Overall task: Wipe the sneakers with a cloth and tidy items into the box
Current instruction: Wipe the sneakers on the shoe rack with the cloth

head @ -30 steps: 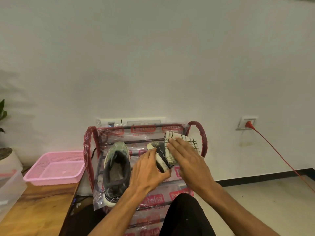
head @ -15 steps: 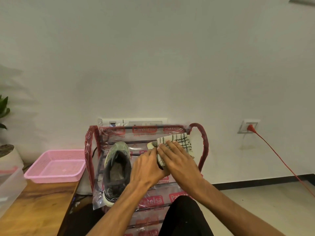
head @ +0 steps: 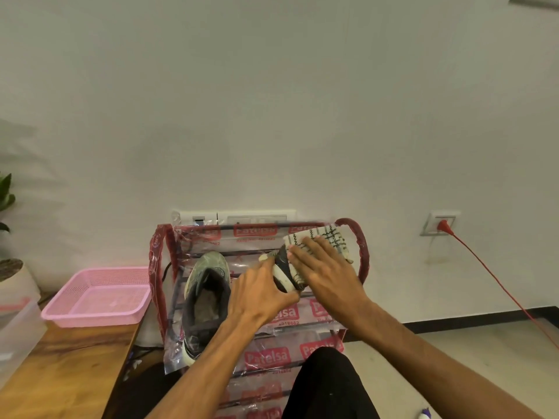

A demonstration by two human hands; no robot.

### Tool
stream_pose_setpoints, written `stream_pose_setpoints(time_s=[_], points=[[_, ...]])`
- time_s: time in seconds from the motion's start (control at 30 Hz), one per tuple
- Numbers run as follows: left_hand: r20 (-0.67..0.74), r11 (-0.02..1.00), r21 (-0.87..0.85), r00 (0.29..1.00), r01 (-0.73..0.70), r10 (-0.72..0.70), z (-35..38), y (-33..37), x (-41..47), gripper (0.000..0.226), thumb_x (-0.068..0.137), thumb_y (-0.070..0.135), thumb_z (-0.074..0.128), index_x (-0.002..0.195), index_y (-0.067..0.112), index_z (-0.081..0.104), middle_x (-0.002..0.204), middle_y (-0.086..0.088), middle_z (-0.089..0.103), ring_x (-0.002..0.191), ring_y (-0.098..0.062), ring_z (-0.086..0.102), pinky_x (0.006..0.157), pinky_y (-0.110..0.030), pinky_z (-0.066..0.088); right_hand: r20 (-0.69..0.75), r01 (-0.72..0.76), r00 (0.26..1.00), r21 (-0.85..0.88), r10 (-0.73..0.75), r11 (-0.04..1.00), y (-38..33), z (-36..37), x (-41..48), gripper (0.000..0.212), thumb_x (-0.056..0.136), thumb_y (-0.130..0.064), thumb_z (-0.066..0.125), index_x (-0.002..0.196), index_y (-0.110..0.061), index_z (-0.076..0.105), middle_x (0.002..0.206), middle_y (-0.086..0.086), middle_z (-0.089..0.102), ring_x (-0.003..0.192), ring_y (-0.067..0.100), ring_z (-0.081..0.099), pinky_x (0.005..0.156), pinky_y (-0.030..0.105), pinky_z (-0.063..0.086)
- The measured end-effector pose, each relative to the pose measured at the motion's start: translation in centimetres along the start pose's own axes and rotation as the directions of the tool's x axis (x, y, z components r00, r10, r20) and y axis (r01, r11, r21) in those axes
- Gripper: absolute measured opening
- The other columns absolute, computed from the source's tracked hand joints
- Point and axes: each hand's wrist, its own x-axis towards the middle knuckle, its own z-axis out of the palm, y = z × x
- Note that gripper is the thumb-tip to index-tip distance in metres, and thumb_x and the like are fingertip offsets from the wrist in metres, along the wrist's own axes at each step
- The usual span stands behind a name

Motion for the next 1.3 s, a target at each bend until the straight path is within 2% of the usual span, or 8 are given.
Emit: stream_pose_setpoints(time_s=[0.13,0.3,0.4,0.6,0.73,0.9,1.1,1.3], points=[[-0.012,1.0,-0.016,1.0,0.016,-0.016,0.1,0.4,-0.1,0.061,0.061,0.063,0.063,0.111,0.029,0.054,0.09,0.011,0.063,0.072,-0.01,0.058,0.059,-0.022,0.043,-0.051,-0.162,0.984,0.155,0.172,0.975,1.5,-0.4,1.5,0.064,0.075,-0.007,0.081,0.135,-0.011,0.057,0.137,0.012,0.058,0.131,0.033,0.05,0.111,0.044,0.026],[-0.039,0.996,-0.035,0.995,0.085,-0.087,-0.1,0.0,-0.5,0.065,0.061,0.068,0.061,0.113,0.029,0.054,0.088,0.01,0.064,0.073,-0.011,0.06,0.062,-0.024,0.049,-0.206,-0.307,0.861,0.519,0.465,0.798,1.3,-2.9,1.2,0.065,0.077,0.017,0.062,0.137,-0.006,0.054,0.136,0.017,0.057,0.128,0.037,0.051,0.106,0.052,0.041],[-0.055,0.992,-0.061,0.992,0.107,-0.11,0.0,0.1,-0.5,0.058,0.065,0.063,0.064,0.109,0.028,0.055,0.083,0.011,0.064,0.069,-0.008,0.059,0.055,-0.017,0.043,-0.244,-0.235,0.879,0.525,0.41,0.818,-0.9,-3.3,0.1,0.06,0.077,0.012,0.066,0.131,-0.008,0.053,0.13,0.017,0.06,0.121,0.035,0.057,0.102,0.052,0.047],[-0.052,0.993,-0.057,0.993,0.107,-0.11,-0.2,0.6,-0.4,0.057,0.066,0.057,0.07,0.111,0.026,0.055,0.081,0.011,0.064,0.066,-0.006,0.055,0.054,-0.015,0.037,-0.292,0.055,0.956,0.186,0.001,0.981,-1.1,1.2,-0.9,0.05,0.077,-0.001,0.069,0.126,-0.005,0.063,0.134,0.014,0.06,0.129,0.03,0.052,0.111,0.048,0.033],[-0.044,0.999,-0.016,0.998,0.049,-0.05,0.0,1.1,-0.8,0.059,0.065,0.059,0.065,0.114,0.027,0.052,0.09,0.01,0.063,0.07,-0.006,0.053,0.053,-0.014,0.032,-0.17,-0.116,0.973,0.214,0.154,0.97,0.8,1.3,0.9,0.055,0.065,-0.005,0.087,0.118,-0.009,0.069,0.121,0.012,0.068,0.118,0.032,0.062,0.103,0.046,0.04],[-0.025,1.0,-0.002,1.0,0.016,-0.016,-0.3,1.0,-0.4,0.059,0.068,0.062,0.064,0.114,0.026,0.053,0.09,0.009,0.065,0.068,-0.006,0.053,0.056,-0.017,0.036,-0.21,0.103,0.976,0.242,-0.052,0.965,-0.3,0.2,0.3,0.042,0.073,-0.013,0.082,0.114,-0.01,0.071,0.117,0.008,0.07,0.117,0.028,0.062,0.102,0.045,0.044],[-0.003,1.0,0.009,1.0,0.013,-0.013,-0.3,1.2,-0.7,0.067,0.065,0.059,0.066,0.122,0.027,0.051,0.099,0.008,0.065,0.075,-0.006,0.054,0.06,-0.017,0.039,0.086,0.019,0.996,0.126,-0.03,0.992,2.8,-0.7,3.3,0.035,0.087,-0.024,0.072,0.12,-0.016,0.066,0.122,0.005,0.067,0.121,0.023,0.056,0.11,0.038,0.036],[-0.01,0.999,-0.01,0.999,0.051,-0.051,-0.6,0.5,-1.0,0.069,0.063,0.064,0.065,0.122,0.03,0.05,0.096,0.012,0.064,0.076,-0.006,0.054,0.06,-0.017,0.038,-0.171,-0.282,0.92,0.34,0.354,0.897,5.1,-2.6,3.8,0.034,0.081,0.0,0.072,0.113,-0.011,0.071,0.112,0.01,0.071,0.109,0.031,0.062,0.093,0.043,0.049]])
